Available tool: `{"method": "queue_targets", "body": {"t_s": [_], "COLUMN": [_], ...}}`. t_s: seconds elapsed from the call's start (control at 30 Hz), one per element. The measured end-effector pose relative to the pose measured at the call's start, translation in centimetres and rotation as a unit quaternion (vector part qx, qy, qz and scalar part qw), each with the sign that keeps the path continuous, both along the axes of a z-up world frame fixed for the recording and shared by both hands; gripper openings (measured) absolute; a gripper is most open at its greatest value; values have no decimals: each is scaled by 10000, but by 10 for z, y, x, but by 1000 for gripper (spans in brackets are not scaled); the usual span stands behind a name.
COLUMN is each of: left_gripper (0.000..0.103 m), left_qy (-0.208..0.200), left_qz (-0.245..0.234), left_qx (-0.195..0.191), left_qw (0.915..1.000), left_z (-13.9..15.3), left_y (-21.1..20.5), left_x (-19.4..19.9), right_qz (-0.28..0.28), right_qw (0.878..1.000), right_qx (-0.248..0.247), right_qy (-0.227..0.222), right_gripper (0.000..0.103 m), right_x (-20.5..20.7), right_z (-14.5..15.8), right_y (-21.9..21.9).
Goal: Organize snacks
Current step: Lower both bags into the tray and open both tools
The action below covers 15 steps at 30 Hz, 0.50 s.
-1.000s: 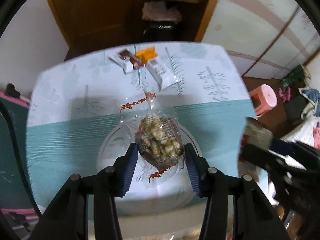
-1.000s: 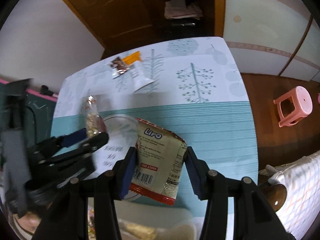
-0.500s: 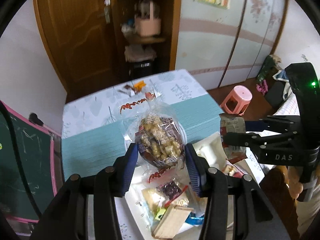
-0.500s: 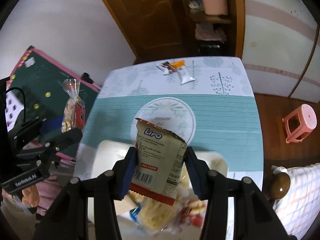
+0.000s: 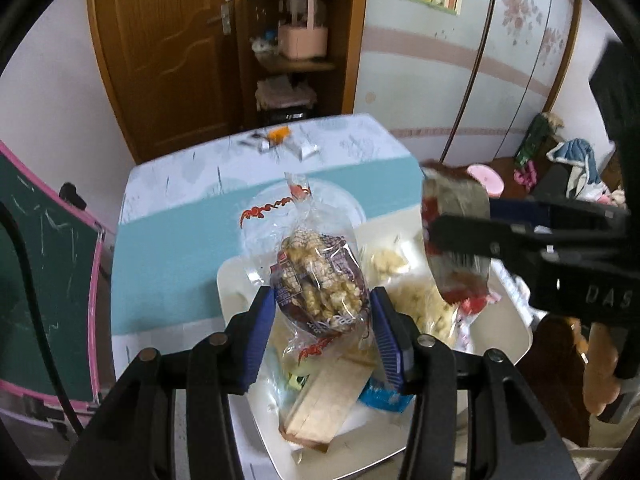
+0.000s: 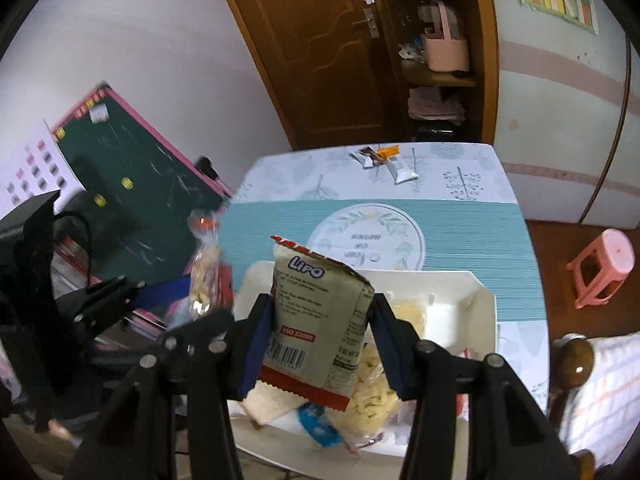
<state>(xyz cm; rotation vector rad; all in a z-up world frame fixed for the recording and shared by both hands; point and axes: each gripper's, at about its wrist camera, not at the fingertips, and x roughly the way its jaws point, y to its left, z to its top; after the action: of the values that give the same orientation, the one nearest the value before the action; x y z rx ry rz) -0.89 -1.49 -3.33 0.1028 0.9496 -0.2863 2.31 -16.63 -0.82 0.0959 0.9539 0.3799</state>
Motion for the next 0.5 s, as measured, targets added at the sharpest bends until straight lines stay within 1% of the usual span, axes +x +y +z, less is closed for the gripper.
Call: {"method": "queue_targets", "body": {"t_s": [0.13, 0.17, 0.2, 0.27, 0.3, 0.33, 0.37, 0.43, 0.5], "left_gripper": [49, 56, 74, 95, 96, 96, 96, 96, 96], "left_qy": [85, 69, 43, -54, -130, -146, -125, -31, 44], "left_qz": [61, 80, 106, 162, 166, 144, 120, 71, 83], "left_qx": [78, 103, 164, 247, 259, 265, 266, 206, 154], "left_qw": [9999, 9999, 9998, 9995, 9994, 9994, 9995, 9998, 9998], "left_z": [-14, -14, -15, -14, -13, -12, -11, -13, -14], "left_y": [0, 0, 0, -1, -1, -2, -3, -4, -3], "left_x": [-3, -3, -4, -5, -7, -8, -7, -6, -6], "right_qz": [67, 68, 73, 43, 23, 2, 1, -12, -42], "right_qw": [9998, 9997, 9995, 9990, 9988, 9984, 9983, 9983, 9983], "right_qx": [-41, -96, -160, -326, -381, -443, -451, -441, -418], "right_qy": [196, 226, 254, 306, 313, 358, 374, 381, 395], "right_gripper": [52, 54, 55, 57, 58, 62, 67, 71, 72], "right_x": [6, 8, 9, 11, 12, 12, 12, 11, 10], "right_z": [-13, -17, -20, -26, -29, -31, -32, -34, -34], "right_y": [9, 11, 14, 18, 19, 20, 21, 21, 20]}}
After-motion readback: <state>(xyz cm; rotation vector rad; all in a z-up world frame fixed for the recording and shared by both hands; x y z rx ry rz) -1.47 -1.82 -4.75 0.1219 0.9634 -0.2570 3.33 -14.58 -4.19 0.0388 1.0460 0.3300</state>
